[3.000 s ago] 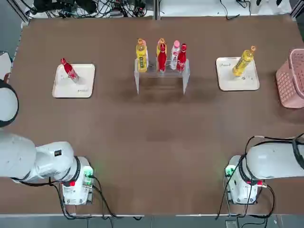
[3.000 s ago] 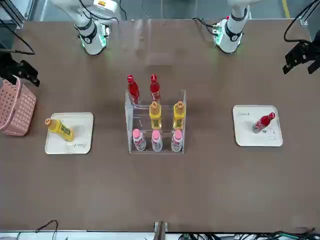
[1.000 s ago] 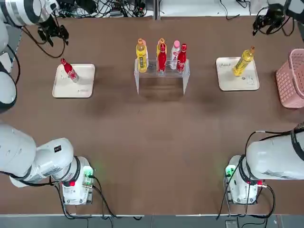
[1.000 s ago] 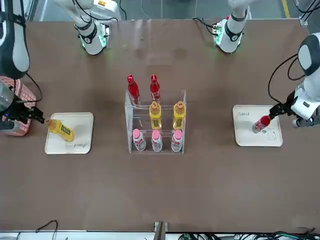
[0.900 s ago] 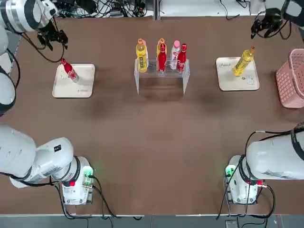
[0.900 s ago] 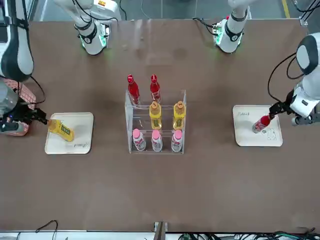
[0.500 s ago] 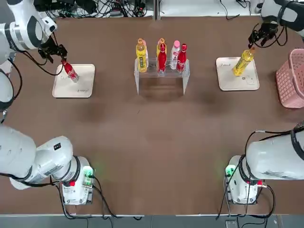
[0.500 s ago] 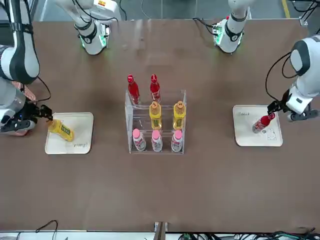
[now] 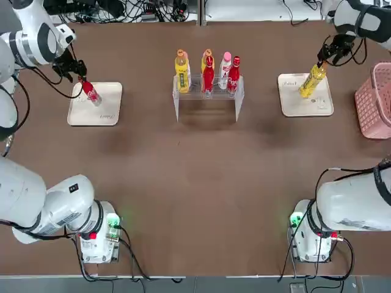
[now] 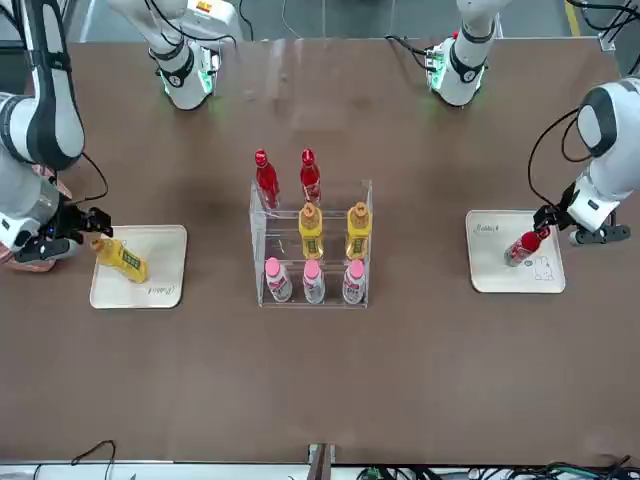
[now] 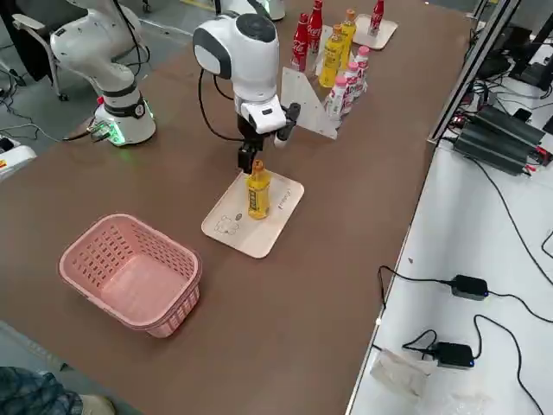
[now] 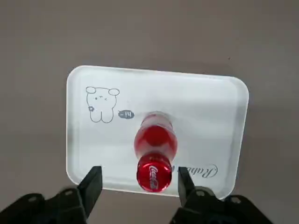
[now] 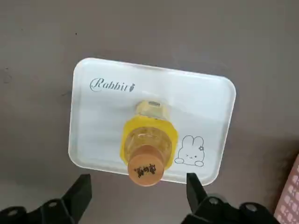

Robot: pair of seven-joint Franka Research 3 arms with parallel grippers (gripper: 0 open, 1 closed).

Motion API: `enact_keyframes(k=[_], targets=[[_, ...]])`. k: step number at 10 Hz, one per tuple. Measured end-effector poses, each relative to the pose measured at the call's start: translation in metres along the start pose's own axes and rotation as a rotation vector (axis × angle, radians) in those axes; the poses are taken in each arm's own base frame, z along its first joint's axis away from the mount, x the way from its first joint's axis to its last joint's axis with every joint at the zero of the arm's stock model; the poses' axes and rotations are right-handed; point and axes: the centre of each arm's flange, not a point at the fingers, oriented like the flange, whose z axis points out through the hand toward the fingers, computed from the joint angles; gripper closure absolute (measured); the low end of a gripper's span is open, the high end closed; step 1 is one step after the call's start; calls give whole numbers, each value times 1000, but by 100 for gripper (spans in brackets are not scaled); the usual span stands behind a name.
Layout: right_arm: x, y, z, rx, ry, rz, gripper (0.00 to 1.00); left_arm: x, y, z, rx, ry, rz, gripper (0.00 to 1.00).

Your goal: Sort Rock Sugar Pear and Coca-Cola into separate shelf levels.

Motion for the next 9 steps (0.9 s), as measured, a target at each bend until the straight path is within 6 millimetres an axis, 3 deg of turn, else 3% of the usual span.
enact_keyframes(k=[6,7,9], targets=[[-1,-3,15,8,-23,-11,16,5,4,14,-11,-5,9,52],[-1,-3,16,8,-23,-11,17,6,4,14,-12,-4,8,68],[-2,-2,16,9,-26,-10,23,8,3,12,-12,2,7,68]])
